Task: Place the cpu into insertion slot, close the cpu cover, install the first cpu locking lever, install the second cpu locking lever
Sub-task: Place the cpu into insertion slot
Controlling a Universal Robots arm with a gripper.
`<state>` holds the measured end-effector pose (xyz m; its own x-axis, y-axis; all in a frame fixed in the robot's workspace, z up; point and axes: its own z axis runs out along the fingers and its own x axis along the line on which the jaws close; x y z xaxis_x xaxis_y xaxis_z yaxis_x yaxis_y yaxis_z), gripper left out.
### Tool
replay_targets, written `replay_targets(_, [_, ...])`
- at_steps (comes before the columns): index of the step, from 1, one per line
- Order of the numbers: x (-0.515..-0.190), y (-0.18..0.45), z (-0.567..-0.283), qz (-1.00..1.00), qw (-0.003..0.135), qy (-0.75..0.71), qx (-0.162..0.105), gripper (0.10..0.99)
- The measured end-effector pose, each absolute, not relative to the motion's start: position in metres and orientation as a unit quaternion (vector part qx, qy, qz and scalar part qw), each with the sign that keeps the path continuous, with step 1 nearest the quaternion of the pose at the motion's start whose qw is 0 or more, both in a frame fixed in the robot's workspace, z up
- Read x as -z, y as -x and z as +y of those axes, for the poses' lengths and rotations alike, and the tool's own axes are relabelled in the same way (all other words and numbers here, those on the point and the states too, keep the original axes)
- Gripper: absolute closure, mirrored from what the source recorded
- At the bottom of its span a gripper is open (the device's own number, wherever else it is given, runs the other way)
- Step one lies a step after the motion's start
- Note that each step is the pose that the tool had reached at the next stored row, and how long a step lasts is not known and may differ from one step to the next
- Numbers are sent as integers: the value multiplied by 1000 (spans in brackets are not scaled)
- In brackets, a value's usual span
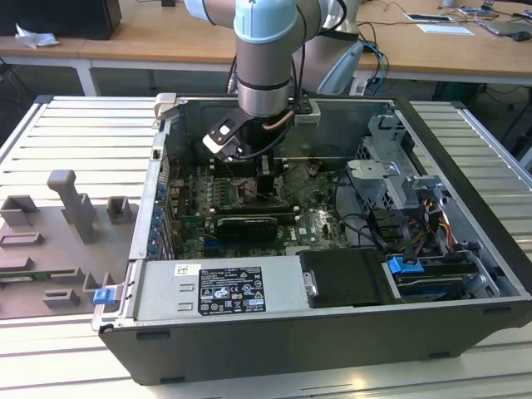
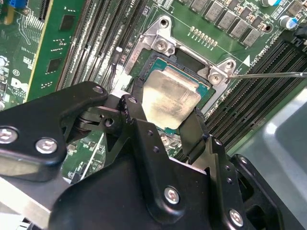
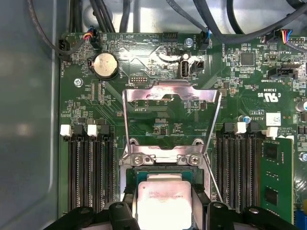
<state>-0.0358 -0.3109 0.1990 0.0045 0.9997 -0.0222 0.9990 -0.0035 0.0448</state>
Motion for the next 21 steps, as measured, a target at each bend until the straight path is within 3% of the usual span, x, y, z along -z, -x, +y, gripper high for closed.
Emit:
replay_targets(5, [-199,36,-311,705,24,-708,-8,545])
replay_targets(7, [-199,36,-311,705,24,-708,-8,471])
replay_targets(11, [-199,36,-311,705,24,-708,-8,471])
replay_targets(13, [-199,36,-311,705,24,-708,-8,549])
replay_targets(17, [-199,36,-311,705,24,-708,-8,553])
replay_targets(19, [-199,36,-311,705,24,-708,-8,478])
replay_targets(21, [-199,36,-311,705,24,-708,-8,478])
